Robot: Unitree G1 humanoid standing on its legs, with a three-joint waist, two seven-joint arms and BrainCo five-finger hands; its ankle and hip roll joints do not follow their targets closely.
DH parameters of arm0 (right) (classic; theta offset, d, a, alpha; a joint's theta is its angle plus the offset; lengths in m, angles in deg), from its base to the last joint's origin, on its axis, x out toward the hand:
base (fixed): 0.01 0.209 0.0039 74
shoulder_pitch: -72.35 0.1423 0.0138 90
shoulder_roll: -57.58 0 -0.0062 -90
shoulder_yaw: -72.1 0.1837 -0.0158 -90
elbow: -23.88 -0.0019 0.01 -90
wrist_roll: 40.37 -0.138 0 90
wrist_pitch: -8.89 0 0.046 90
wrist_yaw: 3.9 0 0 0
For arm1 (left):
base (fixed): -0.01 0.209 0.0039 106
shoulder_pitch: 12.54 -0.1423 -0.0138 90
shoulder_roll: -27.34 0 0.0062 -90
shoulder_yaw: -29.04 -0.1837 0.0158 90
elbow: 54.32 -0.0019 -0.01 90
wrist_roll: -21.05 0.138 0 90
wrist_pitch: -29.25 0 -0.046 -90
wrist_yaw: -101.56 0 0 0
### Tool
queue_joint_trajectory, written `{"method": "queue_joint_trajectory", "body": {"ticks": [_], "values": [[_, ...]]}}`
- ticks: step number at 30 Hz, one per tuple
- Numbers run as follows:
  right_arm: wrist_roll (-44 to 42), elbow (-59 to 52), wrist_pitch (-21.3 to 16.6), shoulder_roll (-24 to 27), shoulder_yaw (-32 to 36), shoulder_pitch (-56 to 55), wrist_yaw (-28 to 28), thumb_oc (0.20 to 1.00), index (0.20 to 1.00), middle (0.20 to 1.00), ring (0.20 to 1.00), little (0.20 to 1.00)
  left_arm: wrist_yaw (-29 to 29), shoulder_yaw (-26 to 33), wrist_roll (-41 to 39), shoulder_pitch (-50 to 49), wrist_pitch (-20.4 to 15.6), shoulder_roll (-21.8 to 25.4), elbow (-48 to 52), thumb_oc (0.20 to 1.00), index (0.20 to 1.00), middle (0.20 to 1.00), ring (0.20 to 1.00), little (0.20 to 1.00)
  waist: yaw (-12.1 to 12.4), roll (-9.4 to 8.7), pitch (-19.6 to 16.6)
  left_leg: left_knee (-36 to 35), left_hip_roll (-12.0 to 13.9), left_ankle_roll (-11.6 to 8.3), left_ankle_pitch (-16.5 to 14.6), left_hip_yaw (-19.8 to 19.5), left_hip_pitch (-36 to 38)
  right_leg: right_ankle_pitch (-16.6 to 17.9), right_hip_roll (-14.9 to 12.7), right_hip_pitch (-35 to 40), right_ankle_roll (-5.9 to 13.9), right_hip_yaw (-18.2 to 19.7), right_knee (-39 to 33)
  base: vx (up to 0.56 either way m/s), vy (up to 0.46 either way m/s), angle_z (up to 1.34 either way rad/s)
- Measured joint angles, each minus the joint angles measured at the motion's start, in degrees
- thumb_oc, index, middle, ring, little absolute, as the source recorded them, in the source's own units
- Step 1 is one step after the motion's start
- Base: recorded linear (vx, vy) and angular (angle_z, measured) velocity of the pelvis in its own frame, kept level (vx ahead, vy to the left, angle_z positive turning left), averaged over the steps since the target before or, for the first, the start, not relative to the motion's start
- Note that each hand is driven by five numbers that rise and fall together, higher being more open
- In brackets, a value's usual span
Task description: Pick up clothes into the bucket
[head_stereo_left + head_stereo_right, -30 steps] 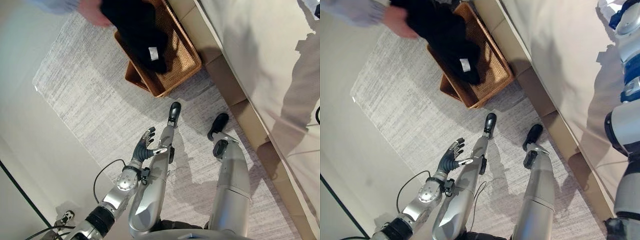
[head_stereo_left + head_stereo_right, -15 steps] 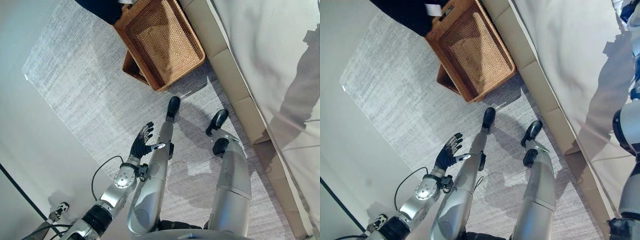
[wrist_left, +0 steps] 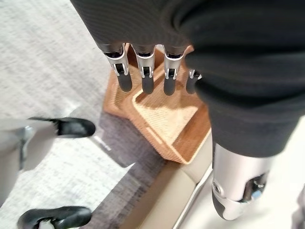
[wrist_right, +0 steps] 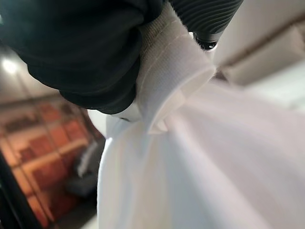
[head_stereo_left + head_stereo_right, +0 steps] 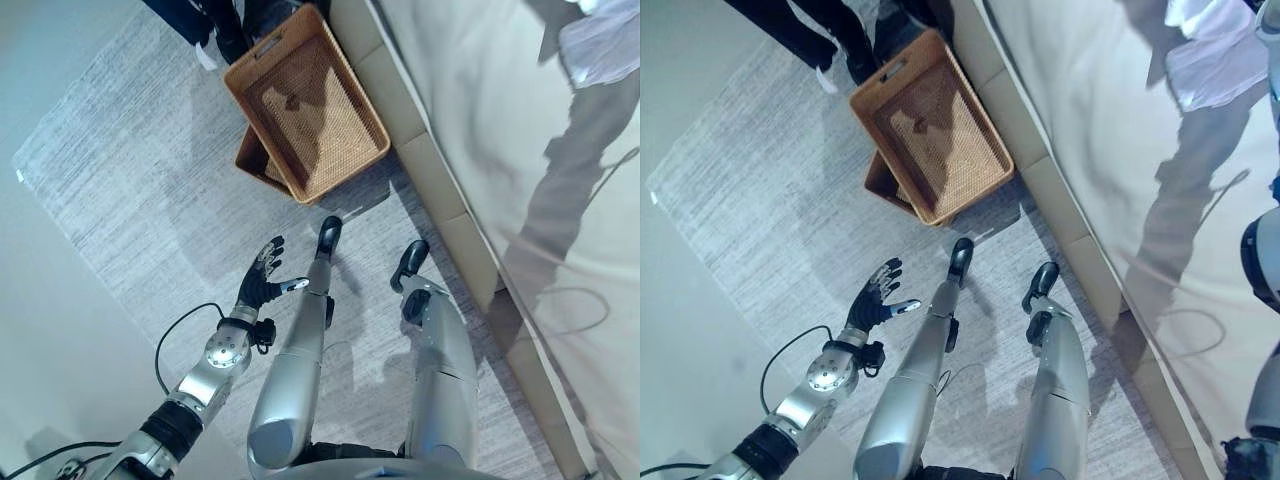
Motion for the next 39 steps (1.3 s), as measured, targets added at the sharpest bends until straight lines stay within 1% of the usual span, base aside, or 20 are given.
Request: {"method": "queue_joint_trajectory", "body": {"ticks": [1, 5, 7, 9, 10, 11, 12, 13, 15, 18, 20, 21, 22, 24, 26, 27, 29, 32, 34, 39], "values": [[0.0, -0.6, 0.0, 0.0, 0.0, 0.0, -0.4, 0.200, 0.200, 0.200, 0.200, 0.200, 0.0, 0.2, 0.0, 0.0, 0.0, 0.2, -0.3, 1.000, 1.000, 1.000, 1.000, 1.000, -0.7, -0.31, 0.0, 0.0, 0.0, -0.19, -0.2, 0.0, 0.9, 0.2, 0.2, 1.0, -0.09, 0.1, -0.7, -0.03, 0.035, -0.18], [1.3, -5.4, -0.8, 0.4, 0.7, 0.0, -2.9, 0.200, 0.200, 0.200, 0.200, 0.200, -0.1, 1.3, 0.7, 0.2, 0.1, 0.6, -2.4, 1.000, 1.000, 1.000, 1.000, 1.000, -0.6, -1.26, 0.0, -0.4, 0.4, 0.63, -1.3, 1.7, 7.8, 2.3, 1.2, 8.8, 0.02, 1.2, -4.9, -0.06, 0.058, -0.20], [1.7, -5.5, -0.8, 0.3, 1.4, -0.1, -3.7, 0.200, 0.200, 0.200, 0.200, 0.200, -0.7, 1.3, 1.1, 0.1, 0.0, 0.9, -3.2, 1.000, 1.000, 1.000, 1.000, 1.000, -0.9, -1.73, -0.1, -1.7, 0.8, 1.15, -2.0, 2.7, 13.0, 2.7, 1.6, 14.4, 0.23, 1.5, -7.6, 0.04, 0.031, -0.17], [1.8, -6.3, -0.8, 0.3, 1.4, -0.1, -3.7, 0.200, 0.200, 0.200, 0.200, 0.200, -1.5, 1.6, 1.1, 0.0, 0.1, 0.9, -4.3, 1.000, 1.000, 1.000, 1.000, 1.000, -0.7, -2.12, 0.0, -2.1, 1.3, 0.87, -2.6, 3.4, 16.8, 3.4, 2.5, 18.7, 0.25, 2.2, -10.4, 0.08, 0.004, -0.31], [1.8, -7.5, -1.2, 0.3, 1.6, -0.3, -3.7, 0.200, 0.200, 0.200, 0.200, 0.200, -2.0, 2.1, 1.1, -0.7, 0.2, 1.1, -5.2, 1.000, 1.000, 1.000, 1.000, 1.000, -0.8, -2.56, -0.2, -3.1, 1.8, 0.94, -3.1, 4.4, 20.6, 4.2, 3.1, 22.7, 0.98, 2.7, -12.7, 0.11, -0.011, -0.34], [1.8, -7.8, -1.3, 0.3, 1.9, -0.3, -3.7, 0.200, 0.200, 0.200, 0.200, 0.200, -2.5, 2.8, 1.1, -1.3, 0.2, 1.2, -5.6, 1.000, 1.000, 1.000, 1.000, 1.000, -0.9, -2.74, -0.3, -4.2, 2.1, 1.07, -3.2, 4.7, 23.4, 5.0, 3.6, 25.7, 1.04, 2.8, -14.7, 0.10, 0.002, -0.32], [1.8, -7.8, -1.3, 0.0, 2.6, -0.5, -3.8, 0.200, 0.200, 0.200, 0.200, 0.200, -2.6, 3.4, 1.1, -2.4, 0.1, 1.4, -5.6, 1.000, 1.000, 1.000, 1.000, 1.000, -0.8, -3.16, -1.3, -4.8, 2.3, 1.10, -3.2, 4.9, 24.9, 5.4, 3.8, 27.3, 1.43, 2.9, -16.0, 0.16, 0.008, -0.20], [1.8, -8.3, -1.4, 0.2, 3.9, -0.8, -3.8, 0.200, 0.200, 0.200, 0.200, 0.200, -3.0, 4.3, 1.2, -3.3, 0.1, 1.5, -6.6, 1.000, 1.000, 1.000, 1.000, 1.000, -1.9, -3.66, -3.1, -6.0, 2.8, 1.08, -3.5, 5.7, 26.9, 5.8, 4.4, 29.8, 1.68, 3.0, -18.4, 0.12, 0.022, -0.18], [1.8, -12.1, -1.7, 1.0, 6.3, -1.2, -3.6, 0.200, 0.200, 0.200, 0.200, 0.200, -4.0, 5.6, 1.2, -4.3, 0.6, 1.6, -8.5, 1.000, 1.000, 1.000, 1.000, 1.000, -1.9, -4.64, -4.4, -7.7, 3.3, 1.21, -3.5, 6.6, 30.8, 7.7, 5.4, 34.1, 1.61, 3.4, -22.2, 0.08, 0.023, -0.30], [2.1, -15.6, -2.9, 0.4, 7.9, -2.9, -3.1, 0.200, 0.200, 0.200, 0.200, 0.200, -5.4, 5.3, 1.3, -6.2, 1.3, 1.7, -8.5, 1.000, 1.000, 1.000, 1.000, 1.000, -3.5, -5.35, -9.0, -9.3, 3.6, 0.92, -3.8, 8.2, 33.3, 8.7, 6.1, 36.7, 1.82, 4.5, -25.4, 0.07, 0.030, -0.27], [2.3, -16.1, -3.2, 0.2, 8.3, -4.0, -2.2, 0.200, 0.200, 0.200, 0.200, 0.200, -6.5, 5.2, 3.0, -5.7, 1.8, 1.6, -7.7, 1.000, 1.000, 1.000, 1.000, 1.000, -4.3, -5.43, -10.2, -10.2, 3.7, 0.67, -4.0, 9.5, 36.5, 9.3, 6.2, 40.2, 1.90, 5.2, -27.7, 0.08, 0.021, -0.26], [2.3, -16.8, -3.3, -0.2, 9.1, -6.0, -1.9, 0.200, 0.200, 0.200, 0.200, 0.200, -6.9, 5.1, 3.5, -5.4, 2.0, 1.6, -7.4, 1.000, 1.000, 1.000, 1.000, 1.000, -4.6, -5.38, -12.6, -10.9, 3.8, 0.33, -4.4, 10.1, 37.8, 9.3, 6.3, 41.0, 1.99, 5.9, -28.9, 0.09, 0.005, -0.26], [2.3, -17.4, -3.3, -0.2, 9.6, -6.9, -1.6, 0.200, 0.200, 0.200, 0.200, 0.200, -7.1, 5.2, 3.5, -5.5, 2.3, 1.8, -6.5, 1.000, 1.000, 1.000, 1.000, 1.000, -4.8, -5.34, -13.3, -11.3, 3.9, 0.27, -4.6, 10.7, 38.4, 9.3, 6.4, 41.9, 2.03, 6.0, -29.6, 0.11, 0.006, -0.24], [2.4, -21.0, -3.4, -0.4, 12.0, -11.4, -0.3, 0.200, 0.200, 0.200, 0.200, 0.200, -7.6, 6.1, 3.5, -5.6, 2.5, 2.2, -2.1, 1.000, 1.000, 1.000, 1.000, 1.000, -5.2, -5.24, -14.4, -13.0, 4.2, 0.20, -4.7, 12.1, 42.5, 10.0, 7.1, 45.6, 2.23, 7.1, -32.1, 0.11, 0.007, -0.30], [2.6, -23.4, -3.6, -0.5, 13.5, -15.2, 0.9, 0.200, 0.200, 0.200, 0.200, 0.200, -8.1, 6.5, 3.3, -5.5, 3.0, 2.4, 2.4, 1.000, 1.000, 1.000, 1.000, 1.000, -5.4, -4.95, -16.9, -13.8, 4.6, 0.28, -5.4, 13.3, 43.8, 10.5, 7.5, 46.7, 2.21, 8.2, -33.7, 0.07, -0.010, -0.38], [2.6, -25.3, -3.6, -0.5, 13.6, -18.2, 2.0, 0.200, 0.200, 0.200, 0.200, 0.200, -8.4, 8.2, 3.3, -5.3, 2.7, 2.5, 7.2, 1.000, 1.000, 1.000, 1.000, 1.000, -5.2, -4.82, -18.4, -14.4, 4.8, 0.29, -5.4, 14.0, 45.1, 11.1, 7.8, 48.1, 2.26, 8.9, -35.0, 0.05, -0.011, -0.26], [2.6, -28.8, -3.6, -0.4, 15.0, -23.1, 3.6, 0.200, 0.200, 0.200, 0.200, 0.200, -8.5, 10.2, 3.2, -3.8, 2.3, 2.5, 11.9, 1.000, 1.000, 1.000, 1.000, 1.000, -6.6, -4.34, -20.5, -15.6, 5.1, 0.53, -5.6, 14.2, 47.1, 11.2, 8.2, 50.0, 2.31, 9.1, -36.3, 0.06, -0.013, -0.14], [2.3, -35.2, -3.7, 0.7, 16.7, -29.2, 6.0, 0.200, 0.200, 0.200, 0.200, 0.200, -8.5, 12.0, 2.8, 0.3, 2.2, 2.9, 14.5, 1.000, 1.000, 1.000, 1.000, 1.000, -8.5, -3.21, -22.4, -15.7, 5.5, 0.43, -6.1, 14.3, 48.1, 10.9, 8.6, 50.8, 2.25, 9.3, -36.3, 0.04, -0.021, -0.06], [2.1, -39.8, -3.8, 2.4, 18.3, -34.4, 8.3, 0.200, 0.200, 0.200, 0.200, 0.200, -8.3, 12.5, 2.8, 6.4, 2.2, 2.9, 15.9, 1.000, 1.000, 1.000, 1.000, 1.000, -8.6, -2.78, -23.0, -15.7, 5.9, 0.39, -6.1, 14.7, 48.6, 11.0, 9.0, 51.2, 2.13, 9.3, -36.3, 0.02, -0.018, -0.05], [0.2, -45.3, -3.7, 1.9, 18.9, -40.5, 13.6, 0.200, 0.200, 0.200, 0.200, 0.200, -8.0, 11.4, 2.7, 16.1, 1.9, 3.0, 17.1, 1.000, 1.000, 1.000, 1.000, 1.000, -9.4, -2.27, -23.6, -15.7, 6.9, 0.23, -6.2, 15.5, 49.5, 10.7, 10.0, 51.5, 2.17, 10.3, -36.3, 0.03, -0.015, -0.10]]}}
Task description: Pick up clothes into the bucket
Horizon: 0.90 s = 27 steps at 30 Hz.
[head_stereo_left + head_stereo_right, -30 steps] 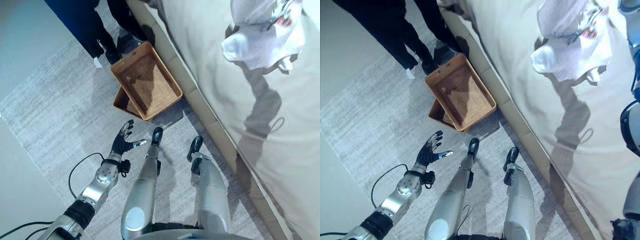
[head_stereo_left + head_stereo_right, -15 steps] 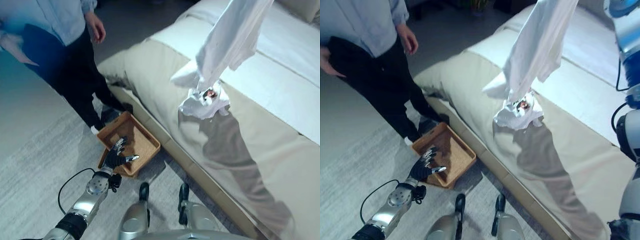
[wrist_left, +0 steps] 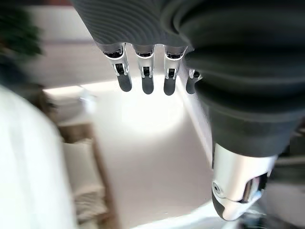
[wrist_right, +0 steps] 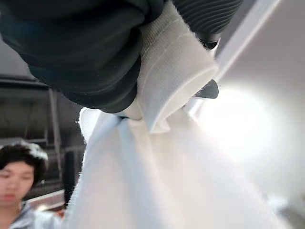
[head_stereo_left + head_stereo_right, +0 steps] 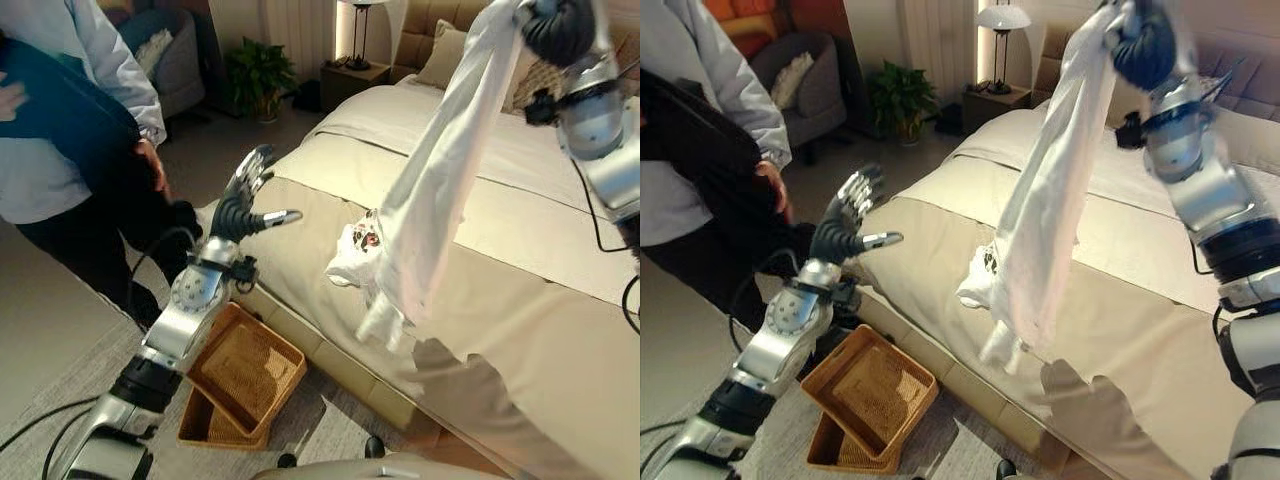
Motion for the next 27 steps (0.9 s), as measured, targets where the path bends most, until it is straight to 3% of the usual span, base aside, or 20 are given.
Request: {"method": "queue_joint_trajectory", "body": {"ticks": [10, 13, 17, 22, 27], "values": [[-7.2, -18.4, -1.6, -0.2, 1.0, -4.5, 7.5, 0.200, 0.200, 0.200, 0.200, 0.200, -0.9, -14.0, -1.1, 12.8, 1.5, 0.8, -3.8, 1.000, 1.000, 1.000, 1.000, 1.000, -1.3, 1.54, -1.0, 0.0, 0.4, -0.01, 0.0, 0.0, 0.4, 0.0, 0.5, 0.4, -0.52, 0.1, 0.0, 0.00, 0.000, 0.00], [-8.2, -20.2, -2.2, -0.9, 1.0, -4.5, 8.1, 0.200, 0.200, 0.200, 0.200, 0.200, -3.8, -19.6, -7.3, 15.3, 2.6, 0.9, -4.8, 1.000, 1.000, 1.000, 1.000, 1.000, -1.2, 1.58, -1.0, 0.0, 0.3, -0.01, 0.0, 0.0, 0.4, 0.0, 0.3, 0.4, -0.51, 0.1, 0.0, 0.00, 0.000, 0.00], [-9.9, -21.4, -2.1, -2.6, -1.6, -3.4, 8.7, 0.200, 0.200, 0.200, 0.200, 0.200, -9.7, -31.9, -17.5, 22.9, 5.4, 4.1, -4.3, 1.000, 1.000, 1.000, 1.000, 1.000, -1.4, 1.78, -1.1, 0.0, 0.2, -0.01, 0.0, 0.0, 0.4, 0.0, 0.2, 0.4, -0.50, 0.0, 0.0, 0.00, 0.000, 0.00], [-10.0, -21.5, -2.0, -2.9, -5.8, 0.1, 9.1, 0.200, 0.200, 0.200, 0.200, 0.200, -12.3, -36.7, -22.3, 28.3, 7.4, 6.7, -3.0, 1.000, 1.000, 1.000, 1.000, 1.000, -1.3, 2.23, -1.3, 0.0, 0.2, -0.01, 0.0, 0.0, 0.4, 0.1, 0.3, 0.4, -0.57, 0.0, 0.0, 0.00, 0.000, 0.00], [-10.0, -21.5, -2.0, -5.3, -5.8, 0.6, 9.1, 0.200, 0.200, 0.200, 0.200, 0.200, -12.7, -37.0, -22.4, 28.9, 7.6, 6.4, -3.9, 1.000, 1.000, 1.000, 1.000, 1.000, -0.9, 2.52, -1.5, 0.0, 0.2, -0.02, 0.0, -0.1, 0.5, 0.0, 0.3, 0.5, -0.58, -0.2, 0.0, 0.00, 0.000, 0.00]]}}
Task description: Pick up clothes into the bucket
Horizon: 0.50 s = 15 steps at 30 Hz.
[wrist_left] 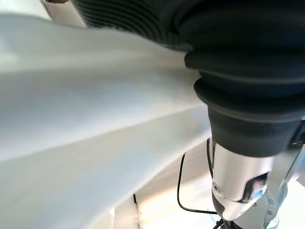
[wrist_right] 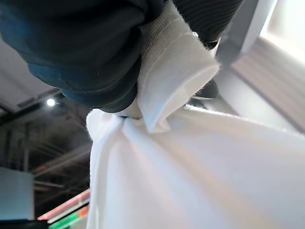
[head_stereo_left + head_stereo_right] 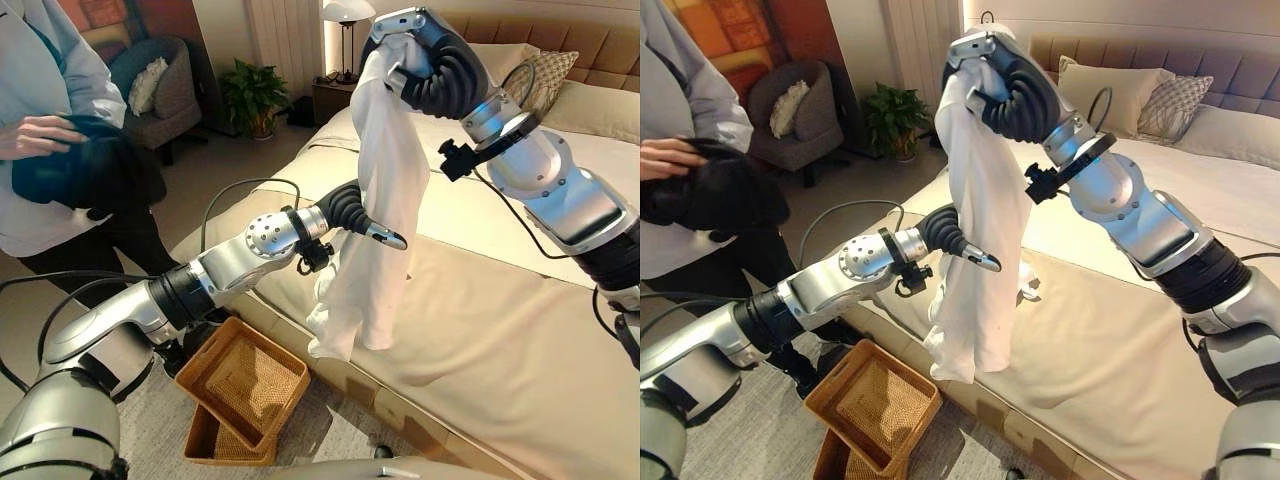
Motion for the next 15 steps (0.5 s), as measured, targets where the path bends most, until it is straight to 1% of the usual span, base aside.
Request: {"method": "queue_joint_trajectory", "body": {"ticks": [3, 5, 6, 7, 8, 14, 15], "values": [[0.0, -0.8, 0.0, -1.1, 0.0, 0.0, 0.0, 0.200, 0.200, 0.200, 0.200, 0.200, -1.4, -0.8, -4.4, 0.1, 1.3, -0.9, -0.2, 1.000, 1.000, 1.000, 1.000, 1.000, 0.1, 0.03, 0.0, 0.0, -0.1, 0.00, 0.0, -0.1, 0.2, 0.0, -0.1, 0.3, 0.00, -0.1, 0.0, 0.00, 0.000, 0.00], [0.0, -1.3, 0.0, -2.2, -0.2, 0.0, 0.1, 0.200, 0.200, 0.200, 0.200, 0.200, -3.1, -2.6, -8.2, 0.5, 2.5, -0.7, 0.1, 1.000, 1.000, 1.000, 1.000, 1.000, 0.1, 0.03, 0.0, 0.0, -0.1, -0.03, 0.0, -0.1, 0.6, -0.2, -0.2, 0.8, -0.12, -0.1, 0.0, 0.00, 0.000, 0.00], [0.0, -1.5, 0.0, -2.2, -0.2, 0.0, 0.1, 0.200, 0.200, 0.200, 0.200, 0.200, -3.9, -3.1, -9.2, 1.0, 2.9, -0.6, 0.3, 0.536, 0.536, 0.536, 0.536, 0.536, 0.2, 0.06, 0.0, 0.0, -0.1, -0.05, -0.1, -0.2, 0.7, -0.3, -0.2, 0.8, -0.06, -0.2, 0.0, 0.00, 0.000, 0.00], [-0.1, -1.6, 0.0, -2.2, -0.2, 0.0, 0.1, 0.200, 0.200, 0.200, 0.200, 0.200, -4.3, -3.2, -9.6, 1.1, 3.3, -0.5, 0.3, 0.304, 0.304, 0.304, 0.304, 0.304, 0.2, 0.07, 0.0, 0.0, -0.2, -0.05, -0.1, -0.2, 0.7, -0.3, -0.2, 0.8, -0.06, -0.2, 0.0, 0.00, 0.000, 0.00], [-0.1, -1.8, 0.0, -2.2, -0.2, 0.0, 0.1, 0.200, 0.200, 0.200, 0.200, 0.200, -4.5, -3.5, -9.7, 1.1, 3.6, -0.4, 0.4, 0.200, 0.200, 0.200, 0.200, 0.200, 0.2, 0.08, -0.1, 0.0, -0.2, -0.05, 0.0, -0.2, 0.7, -0.3, -0.2, 0.8, -0.06, -0.2, 0.0, 0.00, 0.000, 0.00], [-0.1, -4.2, -0.3, -2.1, 0.1, -0.1, 0.1, 0.200, 0.200, 0.200, 0.200, 0.200, -5.3, -3.9, -9.5, 1.1, 4.1, -0.2, 0.4, 0.200, 0.200, 0.200, 0.200, 0.200, 0.1, 0.13, -0.1, 0.0, -0.2, -0.05, 0.0, -1.0, 0.8, -0.4, -0.2, 1.4, -0.21, -1.0, 0.0, -0.01, 0.007, 0.06], [0.0, -4.9, -0.3, -2.1, 1.2, -0.7, 0.1, 0.363, 0.363, 0.363, 0.363, 0.363, -5.2, -3.5, -8.5, 1.0, 4.0, 0.0, 0.4, 0.200, 0.200, 0.200, 0.200, 0.200, 0.3, 0.13, -0.1, 0.0, -0.2, -0.04, -0.1, -1.3, 0.8, -0.4, -0.2, 1.5, -0.28, -1.2, 0.0, -0.01, 0.000, 0.08]]}}
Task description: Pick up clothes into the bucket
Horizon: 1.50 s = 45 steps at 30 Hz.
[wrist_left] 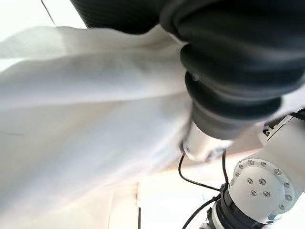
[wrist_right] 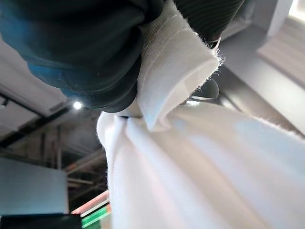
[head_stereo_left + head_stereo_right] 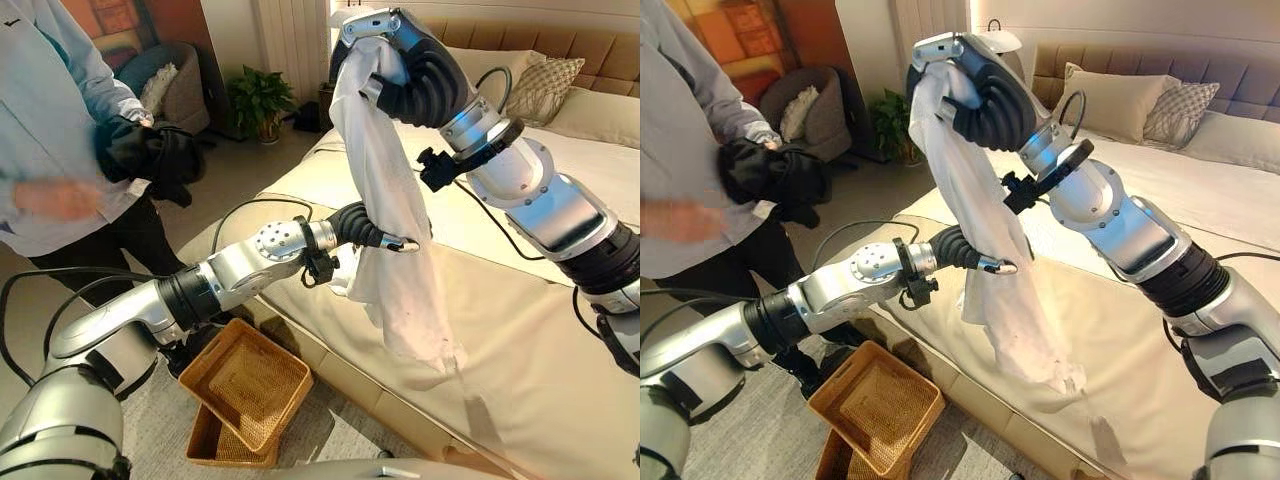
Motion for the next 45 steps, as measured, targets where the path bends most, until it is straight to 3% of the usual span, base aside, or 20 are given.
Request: {"method": "queue_joint_trajectory", "body": {"ticks": [1, 2, 3, 10, 13, 16, 23, 29, 30, 32, 36, 43, 45], "values": [[0.0, -0.3, 0.0, 0.0, 0.5, -0.2, 0.0, 0.445, 0.445, 0.445, 0.445, 0.445, 0.1, 0.1, 0.2, 0.0, 0.0, 0.3, 0.0, 0.200, 0.200, 0.200, 0.200, 0.200, 0.1, 0.00, 0.0, 0.0, 0.0, 0.00, 0.0, -0.1, 0.0, 0.0, 0.0, 0.0, -0.02, -0.1, 0.0, -0.01, 0.003, 0.06], [0.2, -1.0, 0.0, 0.0, 1.9, -1.1, 0.0, 0.837, 0.837, 0.837, 0.837, 0.837, 0.3, 0.4, 2.1, -0.1, -0.1, 0.7, 0.0, 0.200, 0.200, 0.200, 0.200, 0.200, 0.2, 0.00, 0.0, 0.0, 0.0, 0.00, 0.0, -0.1, 0.0, 0.0, 0.0, 0.1, -0.04, -0.2, 0.0, -0.01, 0.004, 0.04], [0.2, -1.4, -0.1, 0.0, 3.1, -1.8, 0.0, 1.000, 1.000, 1.000, 1.000, 1.000, 0.5, 0.9, 3.0, -0.2, -0.1, 0.9, 0.0, 0.200, 0.200, 0.200, 0.200, 0.200, 0.2, 0.00, 0.0, 0.0, 0.0, 0.00, 0.0, -0.1, 0.0, 0.0, 0.0, 0.1, -0.06, -0.2, 0.0, -0.01, 0.004, 0.03], [0.3, -3.9, -0.4, -0.4, 15.5, -11.7, -0.1, 1.000, 1.000, 1.000, 1.000, 1.000, 2.3, 7.5, 9.1, -4.5, -0.6, 2.8, 0.2, 0.200, 0.200, 0.200, 0.200, 0.200, 0.4, 0.02, -0.1, 0.0, 0.0, 0.00, 0.0, -0.3, 0.1, 0.0, 0.0, 0.3, -0.23, -0.4, 0.0, -0.01, 0.002, 0.01], [0.0, -5.2, -0.5, -0.1, 22.6, -22.0, 0.0, 1.000, 1.000, 1.000, 1.000, 1.000, 3.3, 11.6, 9.6, -7.8, -1.6, 6.9, 1.9, 0.200, 0.200, 0.200, 0.200, 0.200, 0.3, 0.04, 0.0, 0.0, -0.1, 0.02, 0.0, -0.9, 0.0, -0.1, -0.1, 0.5, -0.24, -1.0, 0.0, -0.02, 0.014, 0.10], [-2.8, -6.4, -0.9, -2.3, 33.1, -37.6, 0.4, 1.000, 1.000, 1.000, 1.000, 1.000, 4.5, 20.2, 10.8, -14.6, -2.7, 10.4, 5.6, 0.200, 0.200, 0.200, 0.200, 0.200, 0.4, -0.01, 0.0, 0.0, -0.1, -0.04, 0.0, -1.8, -0.1, -0.6, -0.2, 0.8, -0.08, -1.9, 0.0, -0.01, 0.006, 0.15], [-11.3, -0.4, 0.3, -17.6, 41.7, -65.3, 4.3, 1.000, 1.000, 1.000, 1.000, 1.000, 6.2, 37.4, 12.0, -28.7, -4.7, 18.7, 10.0, 0.200, 0.200, 0.200, 0.200, 0.200, 0.4, -0.12, 0.6, 0.0, -0.2, -0.50, -0.4, -3.2, -1.4, -1.3, -0.3, 0.2, 0.01, -3.2, 0.0, -0.02, 0.006, 0.11], [-15.1, 13.5, 1.5, -24.7, 41.8, -74.4, 9.1, 1.000, 1.000, 1.000, 1.000, 1.000, 6.6, 49.6, 14.7, -38.6, -6.3, 22.4, 10.2, 0.200, 0.200, 0.200, 0.200, 0.200, 0.3, -0.47, 2.3, 0.0, -0.6, -0.52, -0.3, -3.6, -2.2, -1.4, -0.7, -0.3, 0.21, -3.8, 0.0, -0.05, 0.005, 0.05], [-14.9, 19.0, 1.3, -27.0, 41.6, -75.0, 9.8, 1.000, 1.000, 1.000, 1.000, 1.000, 6.7, 54.1, 16.6, -42.6, -7.2, 22.7, 10.9, 0.200, 0.200, 0.200, 0.200, 0.200, 0.4, -0.86, 2.7, 0.0, -0.6, -0.52, -0.3, -3.6, -2.2, -1.4, -0.7, -0.6, 0.28, -3.8, 0.0, -0.05, 0.009, -0.03], [-14.0, 26.5, 2.8, -29.0, 40.3, -77.3, 10.3, 1.000, 1.000, 1.000, 1.000, 1.000, 8.3, 59.6, 18.8, -46.9, -8.4, 21.1, 10.8, 0.200, 0.200, 0.200, 0.200, 0.200, 1.4, -1.06, 3.4, 0.0, -0.6, -0.77, -0.5, -3.6, -2.7, -1.6, -0.8, -0.8, 0.36, -3.7, 0.1, -0.02, 0.008, -0.01], [-9.7, 44.4, 3.9, -31.6, 35.8, -76.4, 10.7, 1.000, 1.000, 1.000, 1.000, 1.000, 9.3, 62.6, 22.7, -52.2, -9.0, 16.7, 8.7, 0.200, 0.200, 0.200, 0.200, 0.200, 2.0, -1.88, 4.9, 0.1, -0.8, -0.65, -0.4, -3.4, -2.7, -1.6, -1.0, -1.4, 0.44, -3.4, 0.7, -0.06, 0.029, -0.01], [-1.6, 58.6, 3.7, -32.2, 31.8, -71.0, 9.7, 1.000, 1.000, 1.000, 1.000, 1.000, 14.1, 60.9, 35.0, -50.7, -9.2, 8.1, -1.7, 0.200, 0.200, 0.200, 0.200, 0.200, 1.7, -2.66, 10.3, 4.3, -2.0, -0.74, -0.5, -3.4, -8.3, -3.0, -2.5, -8.1, 1.19, -3.0, 7.1, -0.16, 0.068, -0.01], [2.5, 60.8, 3.8, -31.3, 31.2, -67.6, 8.4, 1.000, 1.000, 1.000, 1.000, 1.000, 17.4, 60.5, 38.7, -48.0, -9.0, 3.2, -7.0, 0.200, 0.200, 0.200, 0.200, 0.200, 1.7, -2.82, 14.1, 7.5, -2.7, -0.72, -0.9, -3.3, -12.5, -4.1, -3.7, -12.8, 1.13, -2.1, 11.7, -0.13, 0.050, -0.06]]}}
